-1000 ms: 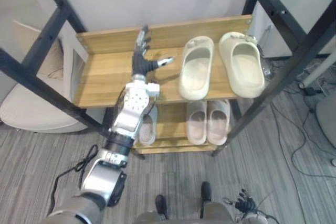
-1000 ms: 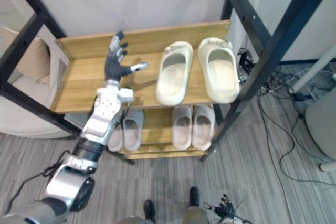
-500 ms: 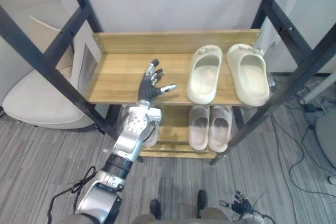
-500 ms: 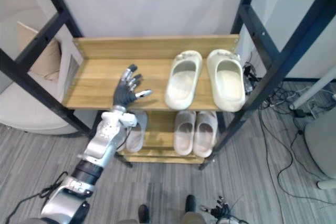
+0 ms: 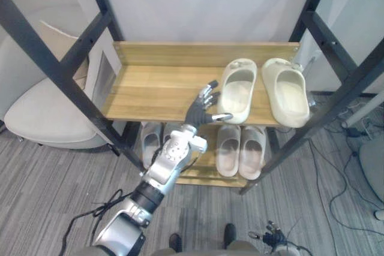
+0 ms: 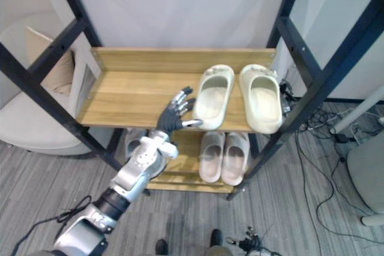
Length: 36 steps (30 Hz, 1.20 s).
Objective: Organize the slippers on the shoe rack
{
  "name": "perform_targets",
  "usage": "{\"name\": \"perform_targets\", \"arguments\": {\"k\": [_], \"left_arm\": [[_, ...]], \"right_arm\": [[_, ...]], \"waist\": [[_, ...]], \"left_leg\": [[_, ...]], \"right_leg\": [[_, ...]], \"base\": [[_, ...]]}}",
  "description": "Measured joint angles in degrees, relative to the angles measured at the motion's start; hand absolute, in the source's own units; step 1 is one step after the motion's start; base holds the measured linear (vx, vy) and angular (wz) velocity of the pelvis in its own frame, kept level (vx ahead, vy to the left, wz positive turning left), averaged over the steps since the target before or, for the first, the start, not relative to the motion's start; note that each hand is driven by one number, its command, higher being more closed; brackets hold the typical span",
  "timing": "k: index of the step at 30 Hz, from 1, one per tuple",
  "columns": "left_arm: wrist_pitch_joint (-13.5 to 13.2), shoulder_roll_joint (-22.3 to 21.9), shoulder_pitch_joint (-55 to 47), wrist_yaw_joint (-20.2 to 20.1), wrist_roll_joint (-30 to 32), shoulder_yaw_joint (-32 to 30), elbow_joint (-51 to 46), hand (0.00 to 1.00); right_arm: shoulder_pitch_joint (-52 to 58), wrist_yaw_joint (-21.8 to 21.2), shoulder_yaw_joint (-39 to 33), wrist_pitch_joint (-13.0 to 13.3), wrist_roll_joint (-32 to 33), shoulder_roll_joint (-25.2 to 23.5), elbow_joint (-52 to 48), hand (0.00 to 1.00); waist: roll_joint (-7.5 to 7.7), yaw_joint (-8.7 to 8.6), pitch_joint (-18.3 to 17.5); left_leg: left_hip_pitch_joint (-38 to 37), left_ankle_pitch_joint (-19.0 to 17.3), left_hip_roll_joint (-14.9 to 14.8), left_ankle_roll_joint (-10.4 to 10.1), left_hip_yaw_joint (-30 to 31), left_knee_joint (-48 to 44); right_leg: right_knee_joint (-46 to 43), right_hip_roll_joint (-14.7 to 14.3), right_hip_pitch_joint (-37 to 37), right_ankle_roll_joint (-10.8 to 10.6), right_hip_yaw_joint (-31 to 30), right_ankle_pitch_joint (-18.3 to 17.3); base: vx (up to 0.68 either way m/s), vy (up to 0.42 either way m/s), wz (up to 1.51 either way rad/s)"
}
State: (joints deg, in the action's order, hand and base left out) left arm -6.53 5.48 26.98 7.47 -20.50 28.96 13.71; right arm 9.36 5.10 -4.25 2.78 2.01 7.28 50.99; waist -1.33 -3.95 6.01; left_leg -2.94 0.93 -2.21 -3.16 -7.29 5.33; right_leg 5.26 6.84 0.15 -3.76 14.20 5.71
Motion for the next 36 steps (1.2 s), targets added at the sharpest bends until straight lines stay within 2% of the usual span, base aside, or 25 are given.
{"name": "perform_targets", "arguments": {"k": [8, 18, 26, 29, 31, 34, 36], "left_arm": [[0.5, -1.4, 5.5, 0.2, 0.0, 1.5, 6.1, 0.0], [0.6, -2.2, 6.6, 2.4, 0.1, 1.2, 7.2, 0.0], [1.2, -0.1, 7.3, 2.4, 0.7, -3.9, 7.7, 0.0], [1.9, 3.3, 6.8, 2.3, 2.6, -6.0, 3.5, 0.0], [1.9, 4.3, 6.0, 2.3, 3.0, -6.7, 0.8, 0.0], [1.7, 5.1, 3.4, 2.2, 2.9, -7.2, -6.0, 0.0], [1.6, 5.3, 0.6, 1.9, 2.3, -6.8, -10.2, 0.0]], "right_arm": [[0.0, 0.1, 0.0, 0.0, 0.1, -0.4, -0.4, 0.0], [1.1, 0.5, -0.2, 0.0, 0.2, -0.8, -3.0, 0.0], [0.9, 0.5, -2.2, 0.0, 0.2, -2.3, -3.0, 0.0], [0.8, 0.0, -2.2, 0.0, 0.2, -2.3, -3.0, 0.0], [0.8, -0.1, -2.2, 0.0, 0.2, -2.3, -2.9, 0.0], [0.7, -0.5, -2.1, 0.0, 0.2, -2.2, -2.8, 0.0], [0.5, -0.6, -1.8, 0.1, 0.2, -2.2, -2.7, 0.0]], "waist": [[0.77, -0.49, 0.3], [1.28, -0.57, 0.4], [1.36, -0.79, 0.4], [1.37, -0.6, 0.5], [1.39, -0.53, 0.5], [1.45, 0.75, 0.4], [1.55, 0.91, 0.0]], "left_leg": [[-0.1, 0.0, -0.2, 0.0, -0.4, 0.0], [-0.4, 0.0, -0.3, -0.1, -1.6, 0.4], [-0.6, 0.0, -0.3, -0.1, -1.6, 0.4], [-0.5, 0.0, -0.3, -0.1, -0.8, 0.2], [-0.6, 0.0, -0.2, -0.1, 0.0, 0.0], [-0.7, 0.0, -0.2, 0.0, 0.7, -0.2], [-0.3, 0.0, -0.1, 0.0, 1.9, -0.2]], "right_leg": [[0.2, 0.0, 0.0, 0.0, 0.0, 0.0], [0.1, 0.0, -0.1, 0.0, -0.3, 0.0], [-0.1, 0.0, 0.0, -0.1, -0.3, 0.0], [-0.2, 0.1, 0.5, -0.1, 0.6, 0.0], [-0.1, 0.2, 1.0, -0.2, 1.1, -0.2], [-0.1, 0.3, 1.8, -0.2, 2.2, -0.4], [-0.2, 0.4, 2.0, -0.3, 3.2, -0.7]], "base": [[-0.02, -0.007, -0.01], [-0.01, -0.003, -0.01], [0.0, -0.004, 0.0], [-0.01, -0.01, 0.1], [-0.01, -0.007, 0.19], [-0.02, -0.011, 0.17], [-0.02, -0.014, 0.27]]}}
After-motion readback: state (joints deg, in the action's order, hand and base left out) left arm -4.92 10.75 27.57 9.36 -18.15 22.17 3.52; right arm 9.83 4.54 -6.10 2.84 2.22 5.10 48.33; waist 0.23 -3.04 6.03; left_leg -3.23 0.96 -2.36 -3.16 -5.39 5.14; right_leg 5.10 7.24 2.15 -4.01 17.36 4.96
